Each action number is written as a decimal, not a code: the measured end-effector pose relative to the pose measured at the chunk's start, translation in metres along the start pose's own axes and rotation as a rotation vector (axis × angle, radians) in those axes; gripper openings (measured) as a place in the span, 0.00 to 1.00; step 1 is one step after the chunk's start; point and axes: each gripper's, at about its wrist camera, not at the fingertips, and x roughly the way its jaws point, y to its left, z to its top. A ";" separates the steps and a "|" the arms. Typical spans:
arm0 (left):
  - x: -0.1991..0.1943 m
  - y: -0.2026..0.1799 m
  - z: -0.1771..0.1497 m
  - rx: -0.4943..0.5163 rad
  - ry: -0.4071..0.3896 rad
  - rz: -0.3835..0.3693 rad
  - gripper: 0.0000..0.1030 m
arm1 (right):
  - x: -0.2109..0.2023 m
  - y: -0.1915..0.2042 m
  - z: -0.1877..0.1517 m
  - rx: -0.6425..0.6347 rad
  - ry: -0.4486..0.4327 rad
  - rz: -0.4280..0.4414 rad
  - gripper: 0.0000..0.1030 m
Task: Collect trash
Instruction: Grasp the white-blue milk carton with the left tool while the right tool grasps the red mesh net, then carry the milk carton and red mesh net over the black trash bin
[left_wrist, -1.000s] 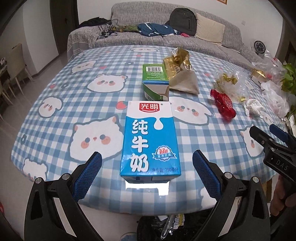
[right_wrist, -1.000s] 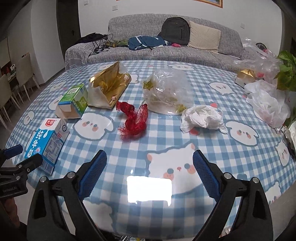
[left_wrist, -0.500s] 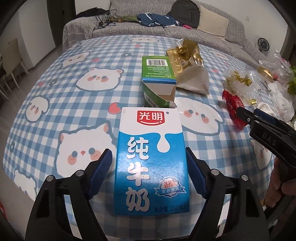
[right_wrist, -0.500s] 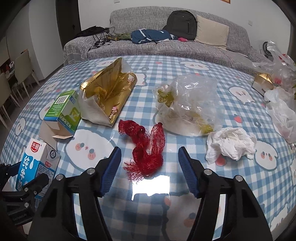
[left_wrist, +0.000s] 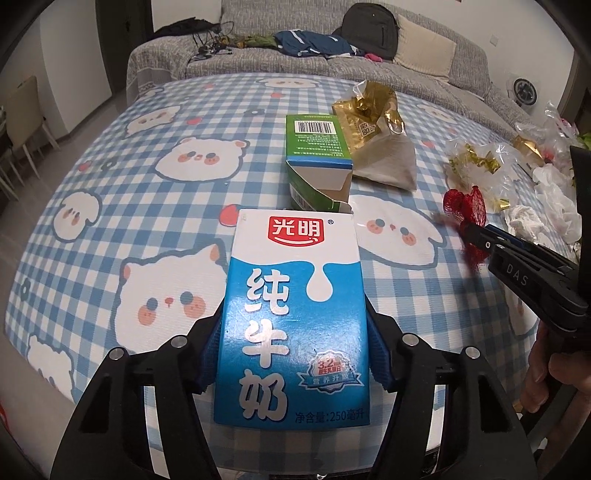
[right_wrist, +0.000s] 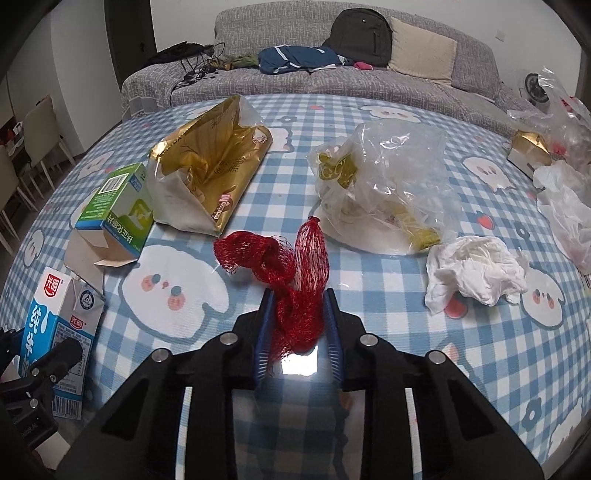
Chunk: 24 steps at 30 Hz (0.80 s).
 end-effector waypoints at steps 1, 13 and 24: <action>-0.002 0.000 -0.001 0.001 -0.004 0.001 0.60 | 0.000 0.000 -0.002 -0.004 -0.004 0.001 0.19; -0.004 -0.012 -0.012 0.042 -0.003 -0.037 0.60 | -0.021 -0.003 -0.015 0.012 -0.008 -0.032 0.08; -0.028 -0.011 -0.023 0.033 -0.033 -0.060 0.60 | -0.051 0.005 -0.038 -0.005 -0.036 -0.044 0.08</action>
